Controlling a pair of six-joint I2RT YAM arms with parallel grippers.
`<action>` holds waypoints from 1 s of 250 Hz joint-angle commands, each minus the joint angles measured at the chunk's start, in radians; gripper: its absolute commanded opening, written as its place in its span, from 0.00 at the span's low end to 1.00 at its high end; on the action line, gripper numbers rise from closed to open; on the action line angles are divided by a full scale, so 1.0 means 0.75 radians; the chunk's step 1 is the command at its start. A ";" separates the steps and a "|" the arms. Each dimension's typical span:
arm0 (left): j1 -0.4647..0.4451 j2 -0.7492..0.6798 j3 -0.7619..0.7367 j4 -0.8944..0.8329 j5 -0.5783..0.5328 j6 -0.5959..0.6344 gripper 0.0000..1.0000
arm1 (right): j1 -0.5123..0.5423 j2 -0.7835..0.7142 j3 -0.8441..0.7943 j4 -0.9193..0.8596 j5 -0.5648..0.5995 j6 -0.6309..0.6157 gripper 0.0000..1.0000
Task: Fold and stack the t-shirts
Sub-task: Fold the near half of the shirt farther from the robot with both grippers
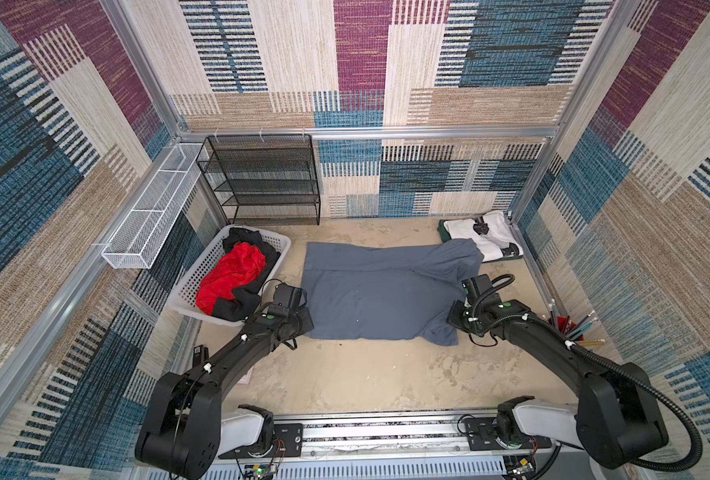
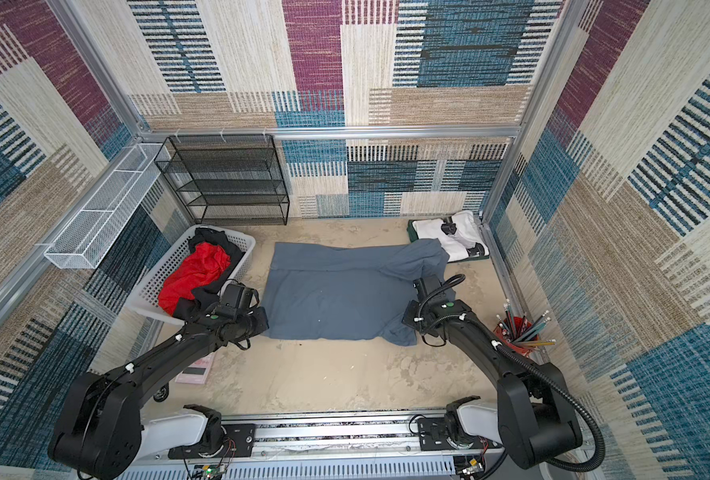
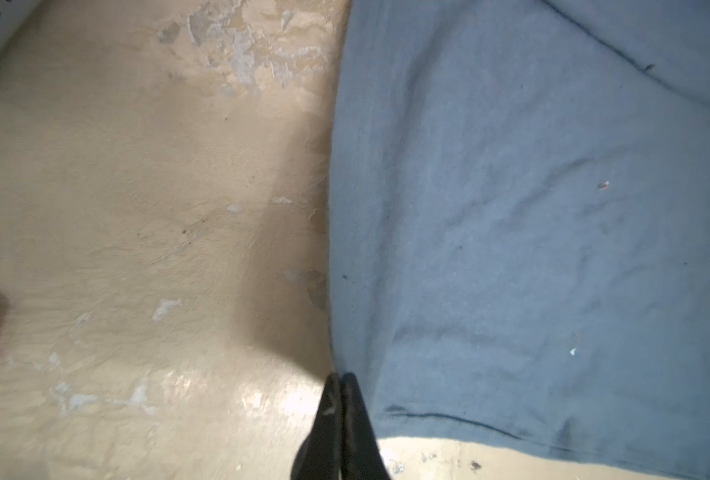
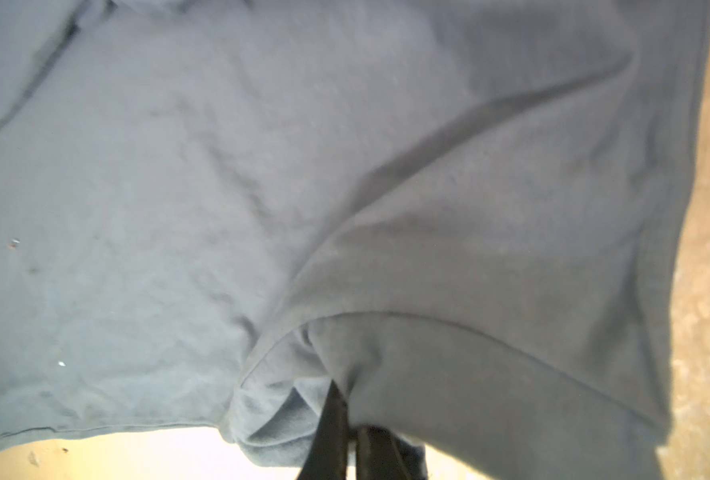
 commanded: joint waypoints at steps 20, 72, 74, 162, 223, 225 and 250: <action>0.011 0.040 0.071 -0.033 0.025 -0.001 0.00 | -0.001 0.100 0.137 0.054 0.007 -0.081 0.00; 0.043 0.144 0.157 0.009 0.022 0.025 0.00 | -0.012 0.299 0.320 0.123 0.042 -0.176 0.00; 0.045 0.150 0.162 0.013 0.023 0.024 0.00 | -0.012 0.307 0.327 0.126 0.043 -0.180 0.00; 0.175 0.461 0.429 0.052 0.170 0.044 0.00 | -0.075 0.587 0.602 0.139 0.067 -0.306 0.00; 0.197 0.582 0.604 0.031 0.208 0.046 0.00 | -0.107 0.638 0.664 0.092 0.035 -0.359 0.00; 0.198 0.585 0.611 0.027 0.208 0.048 0.00 | -0.108 0.638 0.663 0.090 0.034 -0.362 0.00; 0.203 0.620 0.664 0.003 0.212 0.061 0.00 | -0.110 0.618 0.621 0.095 0.019 -0.374 0.00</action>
